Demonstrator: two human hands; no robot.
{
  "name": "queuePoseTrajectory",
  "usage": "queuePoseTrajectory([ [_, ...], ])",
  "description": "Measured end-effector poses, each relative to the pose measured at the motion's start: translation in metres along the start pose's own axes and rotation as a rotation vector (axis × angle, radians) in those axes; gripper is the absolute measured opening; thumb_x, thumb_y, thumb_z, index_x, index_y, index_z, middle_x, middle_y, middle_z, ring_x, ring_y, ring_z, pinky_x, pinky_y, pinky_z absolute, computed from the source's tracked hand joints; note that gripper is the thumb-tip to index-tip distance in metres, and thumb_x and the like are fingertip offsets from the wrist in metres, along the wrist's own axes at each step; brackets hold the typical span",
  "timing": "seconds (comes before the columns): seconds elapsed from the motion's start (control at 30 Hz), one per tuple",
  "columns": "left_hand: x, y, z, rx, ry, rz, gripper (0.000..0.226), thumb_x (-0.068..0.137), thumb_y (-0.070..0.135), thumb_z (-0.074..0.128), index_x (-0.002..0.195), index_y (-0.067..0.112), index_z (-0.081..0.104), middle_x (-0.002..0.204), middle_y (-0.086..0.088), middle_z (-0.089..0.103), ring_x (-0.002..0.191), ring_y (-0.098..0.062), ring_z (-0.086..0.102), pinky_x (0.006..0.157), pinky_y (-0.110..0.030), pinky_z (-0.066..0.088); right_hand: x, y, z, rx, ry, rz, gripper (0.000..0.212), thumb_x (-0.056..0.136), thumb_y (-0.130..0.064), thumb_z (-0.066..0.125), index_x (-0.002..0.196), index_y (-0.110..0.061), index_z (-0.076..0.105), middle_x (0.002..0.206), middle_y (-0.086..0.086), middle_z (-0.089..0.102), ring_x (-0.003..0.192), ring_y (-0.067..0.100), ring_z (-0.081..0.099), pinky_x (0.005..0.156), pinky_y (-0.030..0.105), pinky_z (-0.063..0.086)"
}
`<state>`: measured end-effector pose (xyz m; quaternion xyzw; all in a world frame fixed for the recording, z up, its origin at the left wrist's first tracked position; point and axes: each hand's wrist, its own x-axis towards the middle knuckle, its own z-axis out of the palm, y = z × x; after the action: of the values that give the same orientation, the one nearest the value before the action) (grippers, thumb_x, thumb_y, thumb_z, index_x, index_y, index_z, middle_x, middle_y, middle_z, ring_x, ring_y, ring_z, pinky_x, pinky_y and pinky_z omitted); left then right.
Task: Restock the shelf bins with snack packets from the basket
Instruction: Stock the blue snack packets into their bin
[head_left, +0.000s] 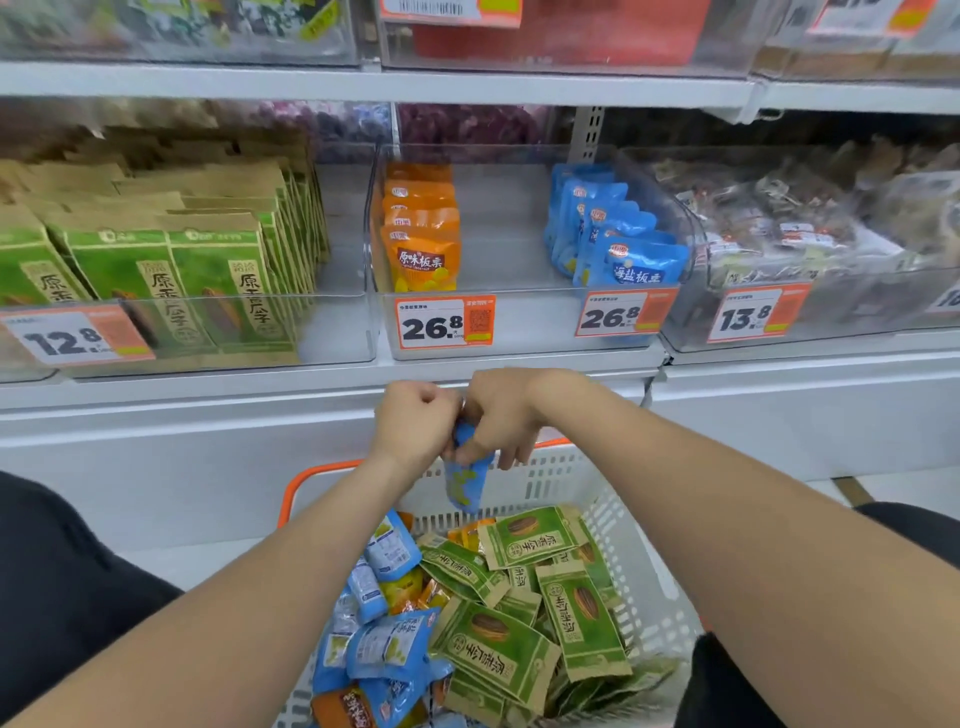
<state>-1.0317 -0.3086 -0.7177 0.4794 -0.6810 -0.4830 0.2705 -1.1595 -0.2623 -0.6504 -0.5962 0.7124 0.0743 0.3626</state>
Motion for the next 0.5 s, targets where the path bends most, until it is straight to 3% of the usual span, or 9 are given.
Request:
queuePoseTrajectory([
  [0.1,-0.006,0.019,0.007,0.055,0.121,0.244,0.027,0.083,0.028,0.054,0.062,0.014,0.067,0.054,-0.001,0.061,0.056,-0.023,0.057,0.058,-0.038,0.049,-0.018,0.007,-0.02,-0.04,0.106,0.0,0.016,0.096,-0.011,0.063,0.105,0.001,0.066,0.094,0.015,0.076,0.066,0.02,0.077,0.066,0.037,0.066],
  [0.17,-0.011,0.032,0.013,0.07,0.193,0.384,0.023,0.092,0.03,0.05,0.085,0.021,0.07,0.061,0.003,0.063,0.06,-0.017,0.056,0.058,-0.037,0.043,-0.032,0.01,-0.033,-0.117,0.192,-0.001,0.022,0.093,-0.006,0.053,0.112,-0.002,0.064,0.093,0.015,0.076,0.065,0.022,0.077,0.061,0.037,0.065],
  [0.3,-0.019,0.06,0.022,0.062,0.32,0.569,0.027,0.1,0.02,0.049,0.126,0.023,0.054,0.074,0.01,0.056,0.072,-0.012,0.055,0.062,-0.033,0.037,-0.073,0.011,-0.065,-0.131,0.354,-0.044,0.03,0.09,-0.002,0.047,0.114,-0.017,0.058,0.102,0.014,0.07,0.072,0.031,0.076,0.054,0.038,0.063],
  [0.33,-0.019,0.066,0.024,0.061,0.338,0.603,0.032,0.101,0.02,0.048,0.132,0.021,0.051,0.084,0.008,0.057,0.078,-0.013,0.055,0.065,-0.034,0.038,-0.084,0.012,-0.073,-0.147,0.417,-0.055,0.03,0.09,-0.003,0.047,0.115,-0.016,0.057,0.109,0.013,0.067,0.078,0.032,0.075,0.056,0.038,0.062],
  [0.43,-0.016,0.083,0.03,0.111,0.363,0.728,0.048,0.095,0.02,0.054,0.142,0.012,0.045,0.117,-0.003,0.05,0.101,-0.015,0.05,0.083,-0.03,0.044,-0.11,0.023,-0.097,-0.177,0.639,-0.076,0.039,0.094,-0.007,0.051,0.132,-0.013,0.054,0.129,0.008,0.058,0.108,0.032,0.06,0.083,0.042,0.055],
  [0.5,-0.011,0.092,0.034,0.199,0.344,0.826,0.062,0.088,0.018,0.065,0.145,0.005,0.043,0.132,-0.01,0.045,0.12,-0.023,0.047,0.102,-0.034,0.045,-0.12,0.035,-0.108,-0.097,0.801,-0.132,0.036,0.092,-0.007,0.053,0.126,-0.017,0.055,0.12,0.005,0.059,0.106,0.032,0.054,0.083,0.038,0.046],
])
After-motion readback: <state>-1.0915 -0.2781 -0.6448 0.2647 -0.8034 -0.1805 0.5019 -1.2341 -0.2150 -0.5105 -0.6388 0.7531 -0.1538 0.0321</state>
